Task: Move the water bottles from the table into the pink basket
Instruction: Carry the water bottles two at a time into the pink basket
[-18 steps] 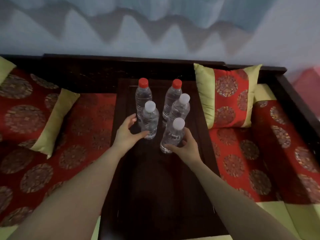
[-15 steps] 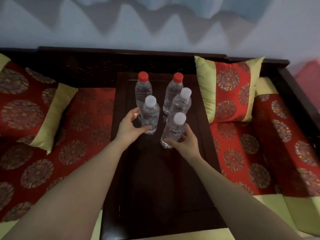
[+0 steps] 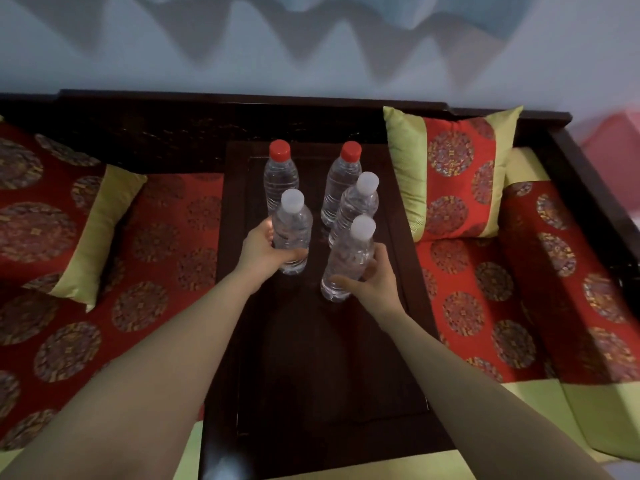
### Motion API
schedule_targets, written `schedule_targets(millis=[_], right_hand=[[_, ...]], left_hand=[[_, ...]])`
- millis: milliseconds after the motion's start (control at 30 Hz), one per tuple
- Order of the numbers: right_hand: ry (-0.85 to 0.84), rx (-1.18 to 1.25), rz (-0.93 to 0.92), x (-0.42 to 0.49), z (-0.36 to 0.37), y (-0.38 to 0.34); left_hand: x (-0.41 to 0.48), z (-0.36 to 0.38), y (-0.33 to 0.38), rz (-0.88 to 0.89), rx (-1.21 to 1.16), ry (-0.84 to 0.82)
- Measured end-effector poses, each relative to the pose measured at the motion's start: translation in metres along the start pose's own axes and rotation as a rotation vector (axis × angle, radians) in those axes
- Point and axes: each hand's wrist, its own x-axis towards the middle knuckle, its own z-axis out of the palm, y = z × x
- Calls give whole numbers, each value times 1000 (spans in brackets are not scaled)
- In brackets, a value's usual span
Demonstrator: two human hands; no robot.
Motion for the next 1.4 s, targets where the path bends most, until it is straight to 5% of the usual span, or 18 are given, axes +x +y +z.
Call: schedule_targets(millis=[300,767,1400], right_hand=[[-46,285,5,-32,-42,-40],[-28,201,10,-118,-126,-81],[545,219,130,-372,-412,-29]], left_hand=[[-66,-23,26,-64,-193,-33],[-181,-12,99,21,-205,-35],[-330,303,171,79,-111,-538]])
